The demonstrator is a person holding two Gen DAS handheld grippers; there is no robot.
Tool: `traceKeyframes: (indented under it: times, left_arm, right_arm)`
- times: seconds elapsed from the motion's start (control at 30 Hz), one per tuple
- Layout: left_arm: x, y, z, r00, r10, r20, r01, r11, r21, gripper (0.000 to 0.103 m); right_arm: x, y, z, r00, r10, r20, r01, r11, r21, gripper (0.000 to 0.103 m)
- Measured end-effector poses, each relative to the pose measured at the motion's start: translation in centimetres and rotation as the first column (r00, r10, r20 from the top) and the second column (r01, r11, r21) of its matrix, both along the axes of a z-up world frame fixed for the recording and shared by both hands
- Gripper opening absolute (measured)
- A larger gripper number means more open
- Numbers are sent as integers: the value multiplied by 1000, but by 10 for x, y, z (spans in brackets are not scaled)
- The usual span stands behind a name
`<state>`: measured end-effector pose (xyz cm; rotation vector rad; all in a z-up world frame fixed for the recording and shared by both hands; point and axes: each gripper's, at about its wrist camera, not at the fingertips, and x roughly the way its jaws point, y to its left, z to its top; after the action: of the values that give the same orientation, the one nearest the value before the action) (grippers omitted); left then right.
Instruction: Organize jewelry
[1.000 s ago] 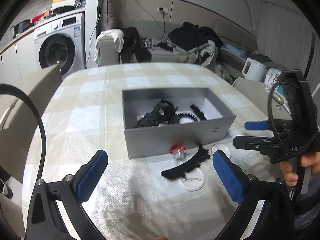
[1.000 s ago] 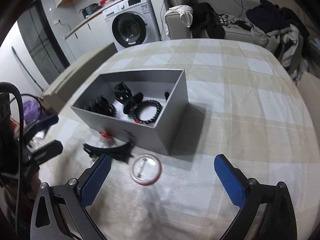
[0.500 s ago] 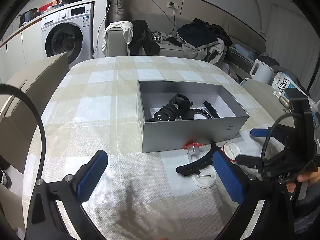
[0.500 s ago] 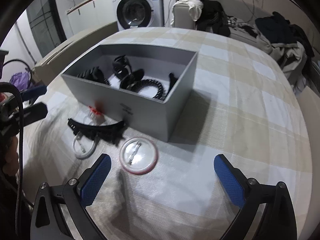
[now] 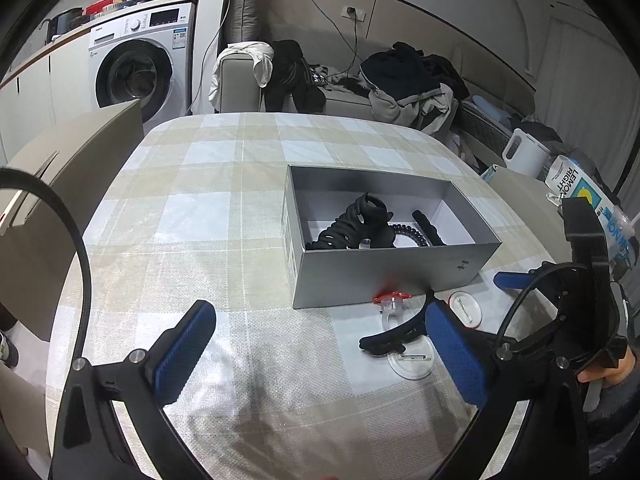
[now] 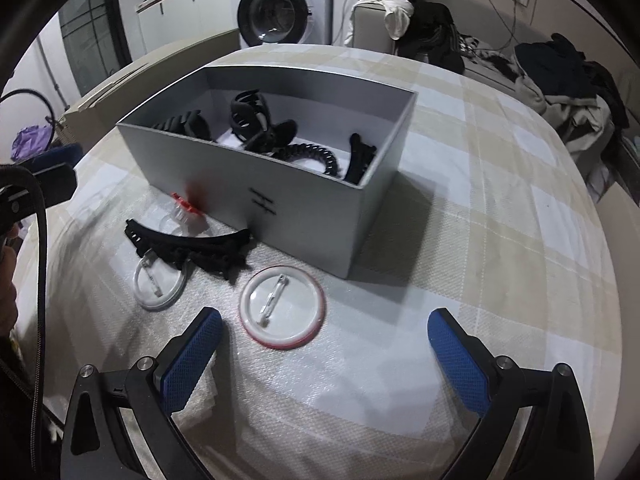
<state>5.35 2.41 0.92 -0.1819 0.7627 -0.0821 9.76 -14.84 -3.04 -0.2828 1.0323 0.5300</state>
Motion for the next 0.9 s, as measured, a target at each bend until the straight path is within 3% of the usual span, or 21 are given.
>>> traceKeyframes:
  times: [0.27, 0.7, 0.9]
  left_arm:
    - [1, -1, 0, 1000, -7, -3, 7, 1000, -1, 102]
    - [0, -5, 0, 1000, -13, -9, 13, 1000, -2, 102]
    - [0, -5, -1, 1000, -15, -14, 15, 1000, 3, 102]
  right_arm:
    - [12, -10, 0, 998, -55, 5, 55, 998, 2, 103]
    - [9, -5, 2, 1000, -13, 21, 13, 1000, 15, 92]
    - [1, -1, 4, 999, 22, 24, -23, 1000, 16, 76]
